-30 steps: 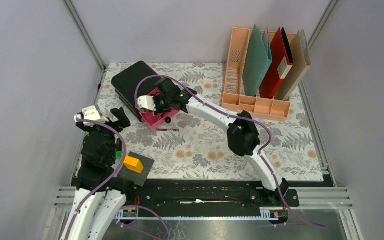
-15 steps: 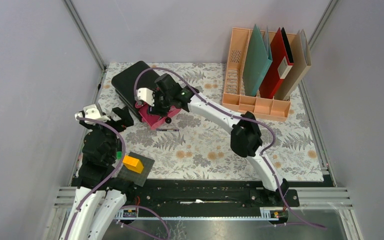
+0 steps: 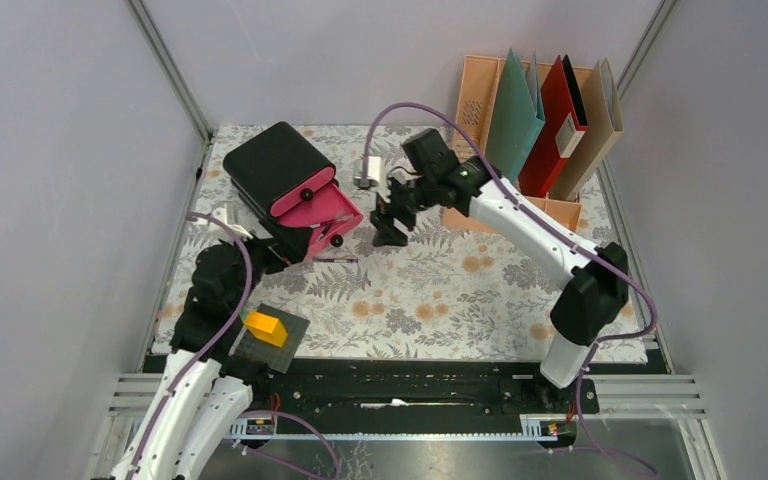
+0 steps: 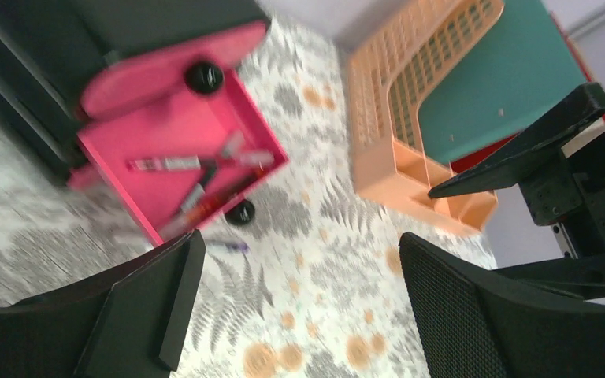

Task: Organize the desk
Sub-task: Place the stationery in the drawer, then pick up the stationery from the center of the board.

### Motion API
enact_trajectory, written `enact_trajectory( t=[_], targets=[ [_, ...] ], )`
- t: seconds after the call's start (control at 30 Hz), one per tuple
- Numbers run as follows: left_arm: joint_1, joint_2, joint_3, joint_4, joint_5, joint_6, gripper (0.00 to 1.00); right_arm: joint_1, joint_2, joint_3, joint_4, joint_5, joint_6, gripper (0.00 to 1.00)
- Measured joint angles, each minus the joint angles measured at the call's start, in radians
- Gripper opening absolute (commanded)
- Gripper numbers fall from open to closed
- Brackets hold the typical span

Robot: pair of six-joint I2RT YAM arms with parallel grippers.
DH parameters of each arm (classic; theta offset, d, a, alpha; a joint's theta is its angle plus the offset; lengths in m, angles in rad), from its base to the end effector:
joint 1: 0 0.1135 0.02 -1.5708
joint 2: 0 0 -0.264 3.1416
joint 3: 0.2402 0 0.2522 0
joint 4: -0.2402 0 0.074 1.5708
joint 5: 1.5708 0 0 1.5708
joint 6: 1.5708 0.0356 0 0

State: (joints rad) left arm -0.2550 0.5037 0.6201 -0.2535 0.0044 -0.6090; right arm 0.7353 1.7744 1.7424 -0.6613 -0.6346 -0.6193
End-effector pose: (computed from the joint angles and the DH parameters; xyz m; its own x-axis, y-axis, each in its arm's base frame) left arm 0.1293 -0.0339 0.3140 -0.2552 -0.5246 -0.8122 0.1347 0.8125 -0.5672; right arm 0.2818 0.2834 0.3586 0.1239 -0.5182 -0.8462 -0.9904 -0.0116 -0.1379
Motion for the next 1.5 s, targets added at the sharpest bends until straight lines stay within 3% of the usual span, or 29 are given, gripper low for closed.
enact_trajectory(
  t=[0.23, 0.37, 0.5, 0.93, 1.23, 1.5],
  targets=[
    [0.000, 0.154, -0.139, 0.022, 0.156, -0.214, 0.99, -0.091, -0.109, -0.306, 0.018, -0.097, -0.004, 0.78],
    [0.000, 0.163, -0.148, 0.013, 0.161, -0.235, 0.99, -0.080, -0.093, -0.393, 0.080, -0.124, -0.019, 0.78],
    [0.000, 0.138, -0.142, 0.003, 0.127, -0.222, 0.99, -0.061, -0.010, -0.379, 0.169, -0.090, -0.028, 0.77],
    [0.000, 0.011, -0.034, -0.172, -0.130, -0.101, 0.99, 0.167, 0.306, -0.228, 0.353, 0.278, -0.068, 0.73],
    [0.000, -0.018, -0.021, -0.210, -0.203, -0.057, 0.99, 0.174, 0.381, -0.144, 0.409, 0.415, -0.063, 0.72],
    [0.000, -0.017, -0.021, -0.220, -0.219, -0.047, 0.99, 0.174, 0.425, -0.135, 0.425, 0.439, -0.048, 0.61]
  ],
)
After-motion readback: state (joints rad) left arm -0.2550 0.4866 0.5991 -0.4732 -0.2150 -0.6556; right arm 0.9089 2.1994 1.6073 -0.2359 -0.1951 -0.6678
